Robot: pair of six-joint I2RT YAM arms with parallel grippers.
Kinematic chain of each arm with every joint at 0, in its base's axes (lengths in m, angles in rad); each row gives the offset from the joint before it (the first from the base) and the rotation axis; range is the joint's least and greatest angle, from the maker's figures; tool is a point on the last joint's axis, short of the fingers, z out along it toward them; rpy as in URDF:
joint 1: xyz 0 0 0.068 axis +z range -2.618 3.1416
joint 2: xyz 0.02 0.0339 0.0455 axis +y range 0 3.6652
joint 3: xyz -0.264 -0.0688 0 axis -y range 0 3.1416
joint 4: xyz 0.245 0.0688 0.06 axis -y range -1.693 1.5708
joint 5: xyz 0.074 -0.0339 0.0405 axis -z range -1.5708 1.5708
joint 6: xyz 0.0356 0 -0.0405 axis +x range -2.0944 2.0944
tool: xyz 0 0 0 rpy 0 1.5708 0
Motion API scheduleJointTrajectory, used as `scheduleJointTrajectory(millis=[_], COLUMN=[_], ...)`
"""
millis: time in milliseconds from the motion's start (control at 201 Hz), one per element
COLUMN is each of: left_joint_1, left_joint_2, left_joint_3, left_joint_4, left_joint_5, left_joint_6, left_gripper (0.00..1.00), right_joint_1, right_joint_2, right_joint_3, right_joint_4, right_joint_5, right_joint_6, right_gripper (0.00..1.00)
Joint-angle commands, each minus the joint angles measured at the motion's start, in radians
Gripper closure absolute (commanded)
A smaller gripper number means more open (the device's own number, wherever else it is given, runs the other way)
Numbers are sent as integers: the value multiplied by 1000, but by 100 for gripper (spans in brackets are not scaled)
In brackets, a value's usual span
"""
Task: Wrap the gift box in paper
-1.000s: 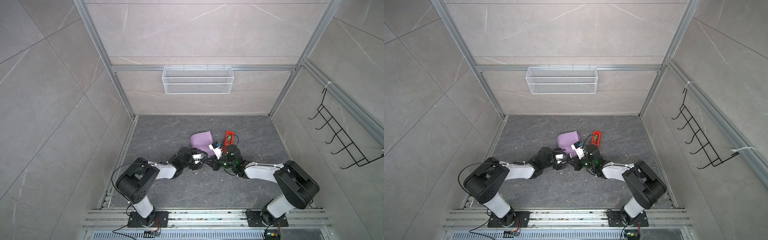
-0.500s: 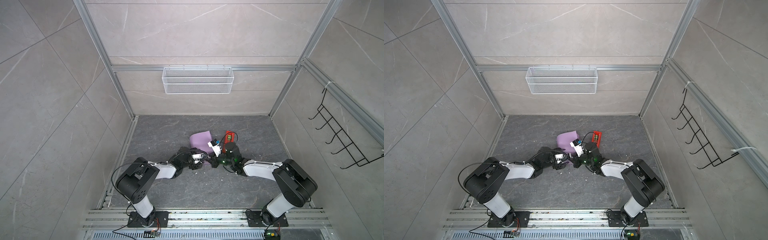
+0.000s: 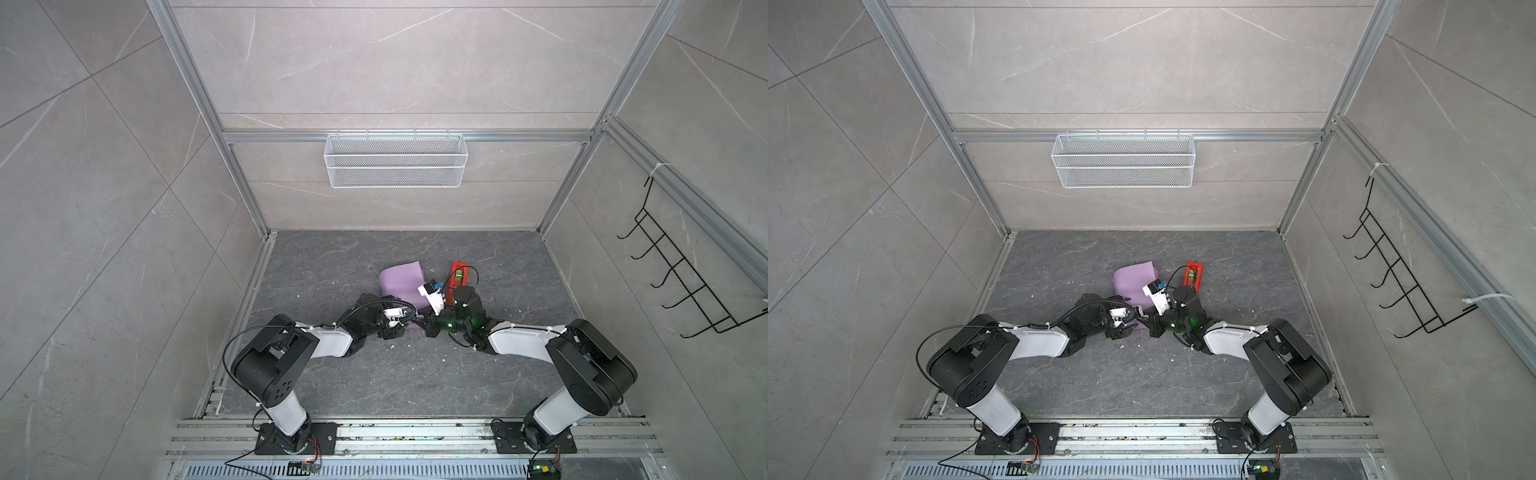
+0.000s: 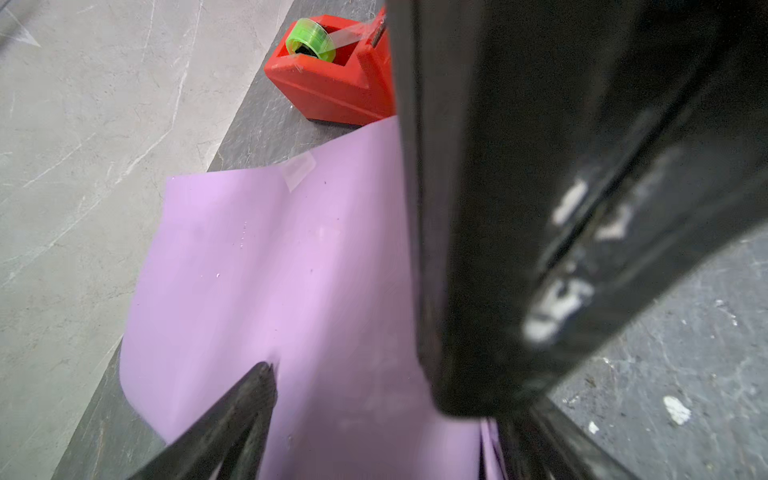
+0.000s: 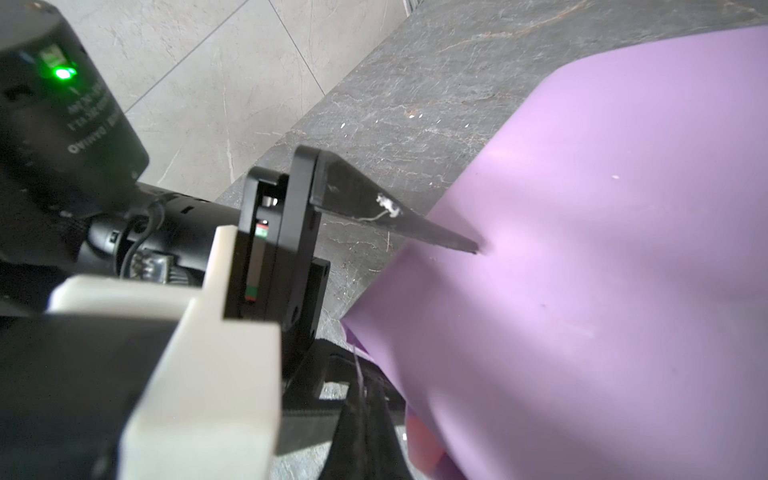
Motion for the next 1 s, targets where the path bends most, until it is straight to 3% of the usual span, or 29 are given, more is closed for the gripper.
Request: scheduleJointTrajectory(millis=[0,249,533,995], left_joint_1=[8,21,24,24], left_joint_2=[20,18,23,32], left_joint_3=[12,15,22,26], left_joint_4=[-30,-27,-41,-46], left_joint_5=[35,61,68,68], left_joint_6=[-35,-61,-71,-71], left_gripper=[18,18,18,18], right_joint_1=[-13,-12,-12,-1], right_joint_2=[-38,-23,39,102], right_joint_3=[-43,-67,-138,-157], right_joint_4=[74,150,362,438], right_joint_5=[-28,-51,-84,-81], right_joint_6=[15,-48,-151,-371], right_gripper=[100,100,100,100])
